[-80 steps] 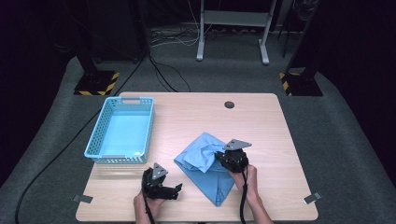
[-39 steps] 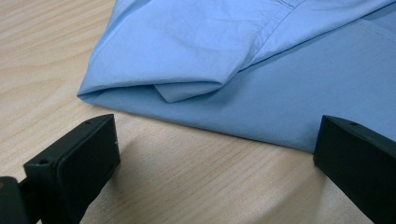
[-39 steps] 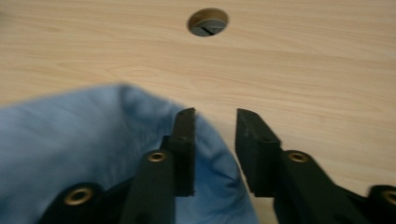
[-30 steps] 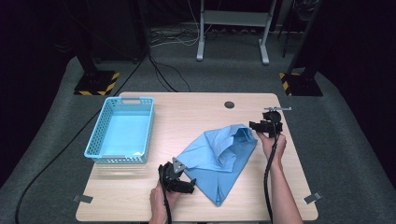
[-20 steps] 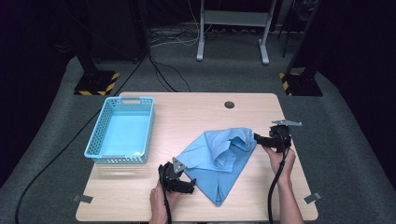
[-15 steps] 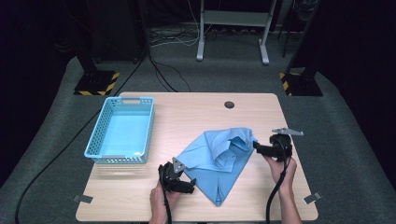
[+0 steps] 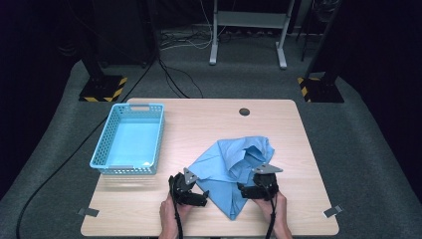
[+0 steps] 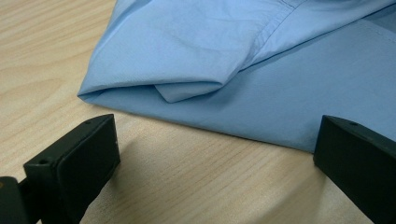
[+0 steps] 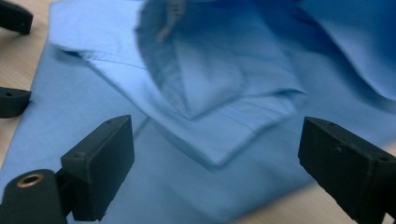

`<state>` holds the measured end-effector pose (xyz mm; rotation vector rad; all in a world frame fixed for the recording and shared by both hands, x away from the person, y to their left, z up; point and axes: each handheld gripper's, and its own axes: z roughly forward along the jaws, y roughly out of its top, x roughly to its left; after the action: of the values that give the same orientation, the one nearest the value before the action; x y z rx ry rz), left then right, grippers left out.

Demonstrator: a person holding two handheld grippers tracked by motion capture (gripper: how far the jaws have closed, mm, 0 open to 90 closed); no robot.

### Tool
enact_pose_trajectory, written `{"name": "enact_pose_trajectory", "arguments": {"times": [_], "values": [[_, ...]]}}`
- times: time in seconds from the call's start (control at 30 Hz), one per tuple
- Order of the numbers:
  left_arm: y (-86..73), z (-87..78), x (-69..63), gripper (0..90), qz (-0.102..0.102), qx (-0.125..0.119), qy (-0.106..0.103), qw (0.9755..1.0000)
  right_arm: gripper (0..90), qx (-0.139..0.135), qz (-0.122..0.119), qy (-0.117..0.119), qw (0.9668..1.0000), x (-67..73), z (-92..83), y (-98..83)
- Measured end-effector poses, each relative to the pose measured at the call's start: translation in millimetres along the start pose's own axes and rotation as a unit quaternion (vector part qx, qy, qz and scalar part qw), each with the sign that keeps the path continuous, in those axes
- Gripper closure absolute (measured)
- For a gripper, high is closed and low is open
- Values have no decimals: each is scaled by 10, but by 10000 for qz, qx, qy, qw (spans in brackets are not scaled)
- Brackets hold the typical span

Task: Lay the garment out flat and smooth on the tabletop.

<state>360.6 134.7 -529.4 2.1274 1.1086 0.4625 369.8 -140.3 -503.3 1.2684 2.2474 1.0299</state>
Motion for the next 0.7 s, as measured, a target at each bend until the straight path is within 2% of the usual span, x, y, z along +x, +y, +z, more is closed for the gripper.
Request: {"name": "enact_pose_trajectory", "arguments": {"times": [0.13,0.3,0.4,0.57,0.7], "values": [[0,0,0,0,0,-2,0,10000,102,124,-284,-25,9995,128,191,125],[0,0,0,0,-2,1,-1,10000,113,256,-372,-210,9988,94,370,270],[0,1,-1,0,-6,-9,1,10000,112,271,-314,-284,9987,-16,435,360],[0,1,-1,0,-10,-10,1,10000,113,202,-123,-446,9987,-277,490,573],[0,0,0,0,1,-1,1,10000,121,187,-10,-720,9972,-503,560,760]]}}
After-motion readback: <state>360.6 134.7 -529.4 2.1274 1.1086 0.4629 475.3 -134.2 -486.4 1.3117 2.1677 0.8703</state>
